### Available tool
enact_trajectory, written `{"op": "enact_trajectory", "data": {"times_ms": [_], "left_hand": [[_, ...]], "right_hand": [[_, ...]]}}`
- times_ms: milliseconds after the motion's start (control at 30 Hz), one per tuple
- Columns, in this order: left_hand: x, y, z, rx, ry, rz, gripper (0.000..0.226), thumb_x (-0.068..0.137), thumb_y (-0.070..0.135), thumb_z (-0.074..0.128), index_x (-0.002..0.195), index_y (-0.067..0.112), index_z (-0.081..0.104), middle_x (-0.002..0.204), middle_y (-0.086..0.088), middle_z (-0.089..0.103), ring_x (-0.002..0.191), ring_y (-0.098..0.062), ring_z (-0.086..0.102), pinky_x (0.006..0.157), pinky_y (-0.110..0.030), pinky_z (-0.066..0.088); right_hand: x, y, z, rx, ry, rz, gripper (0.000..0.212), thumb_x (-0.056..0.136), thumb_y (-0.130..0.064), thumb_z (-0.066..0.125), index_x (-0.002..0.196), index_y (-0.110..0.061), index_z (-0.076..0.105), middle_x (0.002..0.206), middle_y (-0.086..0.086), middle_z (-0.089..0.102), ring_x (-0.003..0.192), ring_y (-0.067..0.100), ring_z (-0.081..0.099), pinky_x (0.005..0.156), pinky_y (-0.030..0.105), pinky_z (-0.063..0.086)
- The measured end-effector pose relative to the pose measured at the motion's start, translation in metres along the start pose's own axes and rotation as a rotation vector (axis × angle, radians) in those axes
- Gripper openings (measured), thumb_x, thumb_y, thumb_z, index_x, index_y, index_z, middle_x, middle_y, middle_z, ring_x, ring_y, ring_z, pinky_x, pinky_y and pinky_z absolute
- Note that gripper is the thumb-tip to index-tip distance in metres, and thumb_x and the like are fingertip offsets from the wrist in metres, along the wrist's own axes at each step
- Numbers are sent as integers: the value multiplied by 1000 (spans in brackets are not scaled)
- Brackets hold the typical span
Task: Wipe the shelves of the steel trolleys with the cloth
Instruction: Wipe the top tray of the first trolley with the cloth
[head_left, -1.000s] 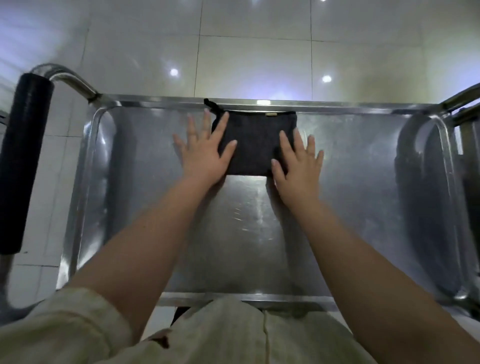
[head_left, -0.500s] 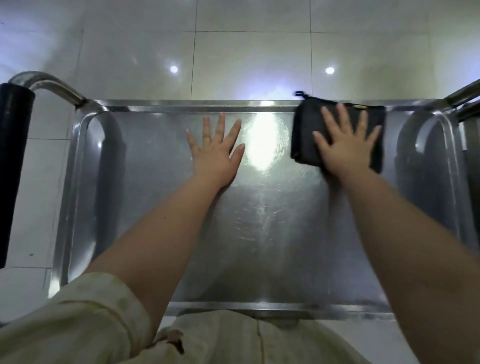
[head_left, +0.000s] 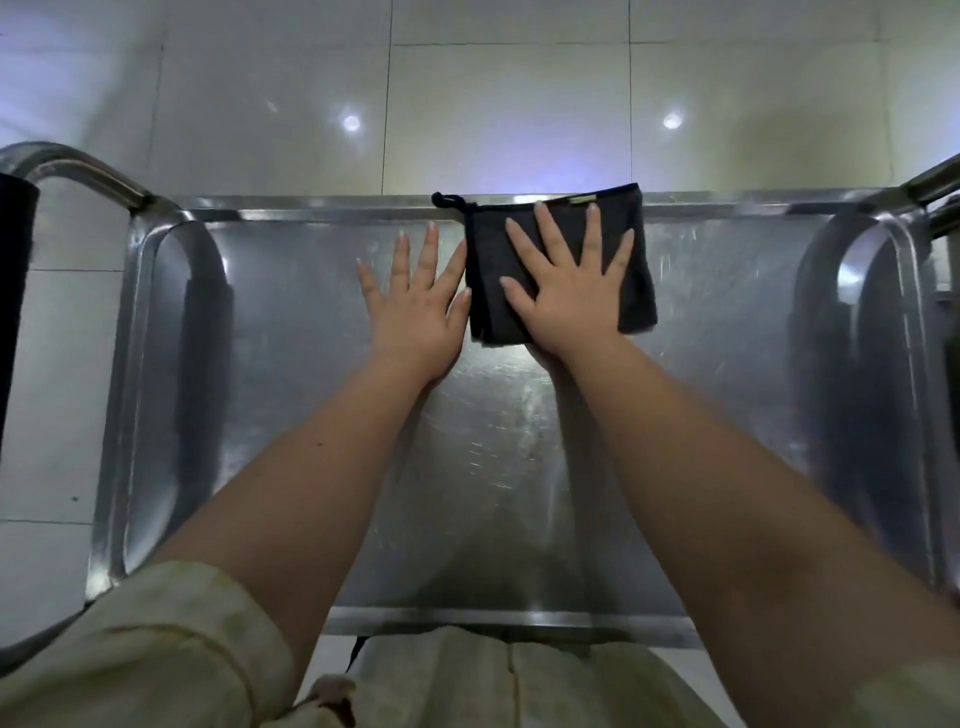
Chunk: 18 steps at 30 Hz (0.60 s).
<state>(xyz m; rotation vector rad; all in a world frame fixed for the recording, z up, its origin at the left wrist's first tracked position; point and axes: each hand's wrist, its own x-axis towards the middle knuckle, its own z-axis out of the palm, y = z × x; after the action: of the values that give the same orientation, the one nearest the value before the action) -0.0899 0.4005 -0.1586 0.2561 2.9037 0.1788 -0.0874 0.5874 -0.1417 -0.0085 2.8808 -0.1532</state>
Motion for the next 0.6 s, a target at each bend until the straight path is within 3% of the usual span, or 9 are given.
{"op": "enact_trajectory", "data": {"times_ms": [133, 233, 367, 500, 600], "left_hand": [[0, 3, -3, -4, -9, 4, 55, 98, 56, 8, 152, 46, 0, 164, 7, -7, 150, -25, -10, 112, -65, -12], [-2, 5, -7, 2, -18, 11, 55, 99, 56, 8, 153, 45, 0, 164, 6, -8, 150, -25, -11, 113, -65, -10], [-3, 12, -14, 11, -42, -4, 57, 98, 58, 11, 153, 44, 2, 164, 6, -8, 150, -28, -12, 109, -69, -15], [-1, 44, -17, 25, -58, 80, 59, 97, 58, 11, 154, 43, 3, 164, 5, -7, 149, -27, -14, 107, -72, -13], [0, 80, -9, -6, -92, 68, 56, 101, 51, 16, 153, 43, -2, 163, 6, -12, 148, -26, -19, 107, -71, -14]], "right_hand": [[1, 64, -7, -9, 30, 15, 67, 87, -73, 15, 150, -52, 4, 162, -18, 0, 149, 34, -7, 113, 65, -7], [-21, 158, -11, 26, 49, 246, 69, 85, -75, 16, 149, -54, 4, 162, -17, 1, 149, 36, -2, 114, 64, -5], [-60, 243, -17, 75, 0, 536, 76, 80, -80, 3, 150, -52, 1, 163, -13, 0, 149, 35, -4, 114, 65, -5], [-51, 216, -18, 109, 2, 551, 77, 80, -77, 2, 151, -50, 0, 163, -14, -4, 148, 38, -7, 113, 66, -3], [-36, 158, -13, 56, 25, 315, 69, 88, -72, 15, 151, -49, 2, 163, -15, -3, 148, 41, -6, 113, 66, -4]]}}
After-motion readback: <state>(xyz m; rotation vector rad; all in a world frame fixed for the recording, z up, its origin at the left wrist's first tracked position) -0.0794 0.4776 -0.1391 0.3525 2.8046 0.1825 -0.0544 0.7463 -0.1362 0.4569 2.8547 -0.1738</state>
